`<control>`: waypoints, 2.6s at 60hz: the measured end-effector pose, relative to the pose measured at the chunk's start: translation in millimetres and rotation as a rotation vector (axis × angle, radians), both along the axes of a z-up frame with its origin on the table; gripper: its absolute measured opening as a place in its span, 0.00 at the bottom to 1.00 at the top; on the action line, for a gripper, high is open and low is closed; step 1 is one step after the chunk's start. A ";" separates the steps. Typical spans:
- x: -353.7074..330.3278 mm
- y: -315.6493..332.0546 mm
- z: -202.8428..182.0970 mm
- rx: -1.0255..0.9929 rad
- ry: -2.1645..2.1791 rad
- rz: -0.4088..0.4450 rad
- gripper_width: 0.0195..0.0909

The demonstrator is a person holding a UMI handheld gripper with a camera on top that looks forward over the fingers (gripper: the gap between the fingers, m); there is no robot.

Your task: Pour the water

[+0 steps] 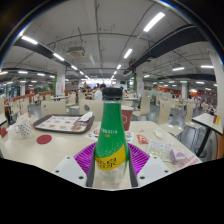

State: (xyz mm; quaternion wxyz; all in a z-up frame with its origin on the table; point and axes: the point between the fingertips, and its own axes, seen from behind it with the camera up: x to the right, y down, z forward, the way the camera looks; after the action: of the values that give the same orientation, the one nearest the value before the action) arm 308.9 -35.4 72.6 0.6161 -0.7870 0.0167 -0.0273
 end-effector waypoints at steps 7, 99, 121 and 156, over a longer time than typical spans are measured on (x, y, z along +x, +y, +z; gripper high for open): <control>-4.4 4.7 -4.3 -0.035 -0.006 -0.028 0.31; -354.3 153.6 121.9 -0.061 -0.996 0.273 0.26; -332.6 147.8 27.4 -0.048 0.039 0.292 0.26; -334.9 147.5 7.2 0.044 0.028 0.358 0.40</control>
State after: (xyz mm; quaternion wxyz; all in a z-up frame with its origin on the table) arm -26.0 112.1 79.8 0.6280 -0.7639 -0.1147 0.0943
